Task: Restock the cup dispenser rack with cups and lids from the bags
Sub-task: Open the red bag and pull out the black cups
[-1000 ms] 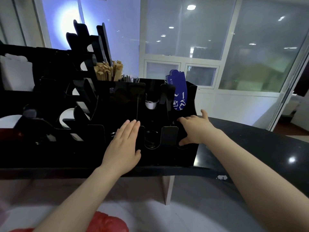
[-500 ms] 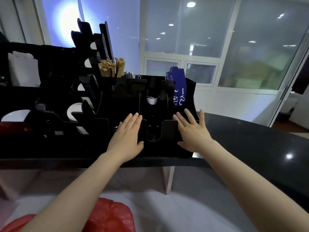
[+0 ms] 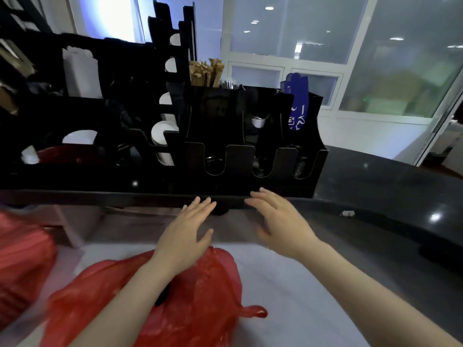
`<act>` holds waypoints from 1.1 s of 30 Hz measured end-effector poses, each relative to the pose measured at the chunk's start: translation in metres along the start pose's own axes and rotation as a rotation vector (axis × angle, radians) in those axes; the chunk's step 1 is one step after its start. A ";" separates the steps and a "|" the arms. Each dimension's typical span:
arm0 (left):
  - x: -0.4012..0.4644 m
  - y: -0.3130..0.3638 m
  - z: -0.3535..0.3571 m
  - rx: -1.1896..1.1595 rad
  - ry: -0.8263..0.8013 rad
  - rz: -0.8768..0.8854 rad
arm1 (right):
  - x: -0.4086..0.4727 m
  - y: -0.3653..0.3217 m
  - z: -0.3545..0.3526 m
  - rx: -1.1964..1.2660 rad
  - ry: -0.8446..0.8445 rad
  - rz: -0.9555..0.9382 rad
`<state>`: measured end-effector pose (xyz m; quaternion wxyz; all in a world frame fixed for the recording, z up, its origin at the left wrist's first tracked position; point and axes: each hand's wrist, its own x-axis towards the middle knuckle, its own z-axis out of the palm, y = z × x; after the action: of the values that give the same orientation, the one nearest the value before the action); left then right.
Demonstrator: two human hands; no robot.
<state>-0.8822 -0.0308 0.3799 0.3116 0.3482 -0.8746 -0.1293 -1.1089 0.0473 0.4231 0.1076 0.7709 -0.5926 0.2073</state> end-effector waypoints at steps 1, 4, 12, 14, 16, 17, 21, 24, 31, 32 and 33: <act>-0.011 -0.005 -0.001 -0.001 -0.007 -0.008 | -0.005 -0.012 0.011 0.020 -0.028 -0.024; -0.042 -0.022 -0.007 0.000 -0.012 -0.034 | -0.017 -0.047 0.036 0.089 -0.064 -0.041; -0.100 -0.068 -0.042 -0.016 -0.138 -0.067 | -0.017 -0.133 0.083 0.238 -0.132 -0.132; -0.110 -0.079 -0.046 0.128 -0.246 -0.107 | -0.014 -0.145 0.098 0.222 -0.284 -0.114; -0.120 -0.093 -0.048 0.351 -0.319 -0.215 | -0.010 -0.149 0.111 0.139 -0.391 -0.095; -0.125 -0.100 -0.047 0.434 -0.341 -0.290 | -0.008 -0.150 0.115 0.099 -0.406 -0.088; -0.137 -0.120 -0.049 0.444 -0.306 -0.504 | 0.001 -0.149 0.125 0.041 -0.292 -0.132; -0.140 -0.131 -0.051 0.352 -0.302 -0.592 | 0.009 -0.150 0.133 0.005 -0.149 -0.176; -0.130 -0.150 -0.050 0.224 -0.457 -0.653 | 0.030 -0.145 0.174 0.095 -0.392 -0.013; -0.129 -0.153 -0.050 0.208 -0.470 -0.655 | 0.032 -0.144 0.178 0.126 -0.411 0.026; -0.127 -0.156 -0.050 0.193 -0.485 -0.658 | 0.033 -0.144 0.182 0.169 -0.412 0.068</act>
<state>-0.6962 -0.0566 0.2911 0.0045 0.5960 -0.7729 -0.2178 -0.9292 -0.0168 0.2872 -0.0877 0.7827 -0.6084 0.0981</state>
